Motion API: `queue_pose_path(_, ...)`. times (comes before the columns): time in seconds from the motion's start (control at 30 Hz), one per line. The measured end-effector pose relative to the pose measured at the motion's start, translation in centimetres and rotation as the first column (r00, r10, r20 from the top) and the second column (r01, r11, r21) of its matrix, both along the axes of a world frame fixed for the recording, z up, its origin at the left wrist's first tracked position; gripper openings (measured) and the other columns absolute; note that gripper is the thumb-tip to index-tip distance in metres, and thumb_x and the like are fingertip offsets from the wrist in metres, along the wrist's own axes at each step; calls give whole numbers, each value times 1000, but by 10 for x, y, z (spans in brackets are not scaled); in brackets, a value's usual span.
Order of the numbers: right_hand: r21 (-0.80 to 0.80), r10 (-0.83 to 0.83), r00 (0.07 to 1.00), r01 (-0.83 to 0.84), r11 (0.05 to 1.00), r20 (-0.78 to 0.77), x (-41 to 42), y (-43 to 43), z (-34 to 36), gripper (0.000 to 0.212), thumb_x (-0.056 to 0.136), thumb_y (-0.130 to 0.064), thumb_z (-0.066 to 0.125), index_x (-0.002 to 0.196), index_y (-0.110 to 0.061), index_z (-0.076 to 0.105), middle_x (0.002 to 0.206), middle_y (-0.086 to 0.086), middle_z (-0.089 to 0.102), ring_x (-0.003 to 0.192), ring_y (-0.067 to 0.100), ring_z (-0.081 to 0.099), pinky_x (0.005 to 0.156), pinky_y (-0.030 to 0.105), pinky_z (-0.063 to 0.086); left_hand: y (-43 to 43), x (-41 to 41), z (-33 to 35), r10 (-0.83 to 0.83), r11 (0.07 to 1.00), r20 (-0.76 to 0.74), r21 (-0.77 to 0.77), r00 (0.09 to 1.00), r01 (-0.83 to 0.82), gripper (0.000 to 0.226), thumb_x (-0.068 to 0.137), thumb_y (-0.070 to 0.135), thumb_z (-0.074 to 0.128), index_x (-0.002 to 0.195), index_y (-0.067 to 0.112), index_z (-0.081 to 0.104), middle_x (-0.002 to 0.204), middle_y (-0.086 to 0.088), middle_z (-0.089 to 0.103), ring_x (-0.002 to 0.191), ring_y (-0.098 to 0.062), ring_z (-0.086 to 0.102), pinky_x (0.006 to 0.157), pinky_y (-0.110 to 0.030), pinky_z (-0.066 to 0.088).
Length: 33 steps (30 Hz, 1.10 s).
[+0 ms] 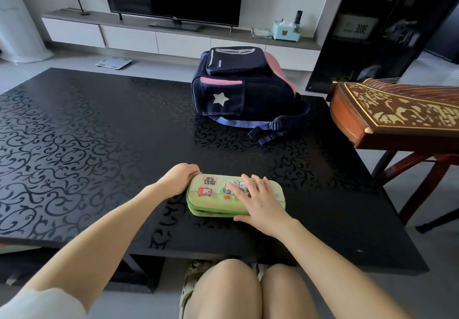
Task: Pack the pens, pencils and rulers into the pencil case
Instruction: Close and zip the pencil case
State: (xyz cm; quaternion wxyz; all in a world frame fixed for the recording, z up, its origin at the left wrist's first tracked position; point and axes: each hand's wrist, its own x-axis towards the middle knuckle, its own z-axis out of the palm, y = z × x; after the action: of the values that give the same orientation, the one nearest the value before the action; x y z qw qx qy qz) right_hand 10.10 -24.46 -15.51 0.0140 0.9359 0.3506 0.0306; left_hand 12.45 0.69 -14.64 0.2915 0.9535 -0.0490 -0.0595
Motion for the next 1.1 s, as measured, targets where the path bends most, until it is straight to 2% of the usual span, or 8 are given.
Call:
queue_pose_path(0.17, 1, 5, 1000, -5, 1000, -16, 3, 0, 0, 84, 79, -48, 65, 138, -34, 8, 146, 23, 30, 131, 48, 30, 106, 65, 18, 8, -24, -16, -55, 964, 173, 265, 983, 8, 22, 79, -5, 46, 92, 8, 57, 84, -4, 59, 84, -21, 47, 67, -24, 35)
queue_pose_path(0.37, -10, 18, 1000, -18, 1000, -23, 4, -1, 2, 81, 85, -50, 56, 136, -39, -7, 152, 17, 17, 138, 40, 15, 111, 60, 8, 27, -55, -24, -244, 848, 293, 527, 924, 57, 30, 60, -12, 62, 69, 14, 49, 64, 1, 54, 61, -21, 49, 54, -30, 45)
queue_pose_path(0.57, -48, -36, 999, 36, 998, -11, 1, 4, 5, 78, 88, -52, 51, 148, -31, 7, 153, 16, 13, 139, 39, 13, 112, 57, 9, -9, -106, -16, -70, 951, 305, 307, 950, -29, 30, 77, -5, 58, 58, 13, 44, 54, 6, 37, 50, -17, 40, 51, -26, 34)
queue_pose_path(0.8, -81, -76, 997, 74, 994, -22, -5, 7, 6, 79, 88, -54, 48, 148, -32, 2, 155, 15, 7, 141, 39, 6, 112, 58, 4, -101, -115, -7, 415, 908, -71, -26, 907, -418, 41, 95, 18, 37, 55, 14, 36, 57, 3, 41, 53, -12, 36, 44, -24, 23)
queue_pose_path(0.9, -69, -65, 995, 59, 996, -79, -5, 6, 10, 85, 85, -55, 54, 148, -34, 1, 157, 15, 3, 142, 38, 1, 113, 57, 1, -126, -101, 0, 434, 794, -361, -280, 825, -540, 29, 92, 13, 40, 66, 9, 51, 64, -3, 54, 54, -16, 44, 49, -25, 34)
queue_pose_path(0.97, -55, -72, 986, 65, 996, -150, -6, 3, 15, 94, 81, -53, 60, 147, -35, -3, 157, 14, -2, 143, 36, -4, 114, 56, -1, -116, -101, 11, 312, 819, -488, -297, 815, -491, 24, 92, 15, 42, 73, 10, 56, 63, -1, 62, 49, -13, 49, 44, -20, 36)
queue_pose_path(1.03, 71, -128, 982, 139, 988, -136, -14, 0, 22, 90, 78, -46, 64, 148, -30, 10, 155, 15, 13, 142, 37, 7, 115, 54, 7, -92, -103, 25, 220, 918, -431, -212, 875, -335, 25, 90, 22, 46, 74, 12, 63, 64, 2, 68, 51, -12, 57, 46, -19, 42)
queue_pose_path(1.1, 361, -200, 974, 149, 920, 109, -34, 4, 18, 52, 76, -36, 59, 124, -17, 54, 128, 13, 53, 121, 36, 47, 99, 46, 39, -65, -105, 39, 242, 970, -101, 13, 965, -242, 18, 83, 26, 56, 81, 14, 69, 80, 1, 70, 74, -17, 63, 67, -25, 49)
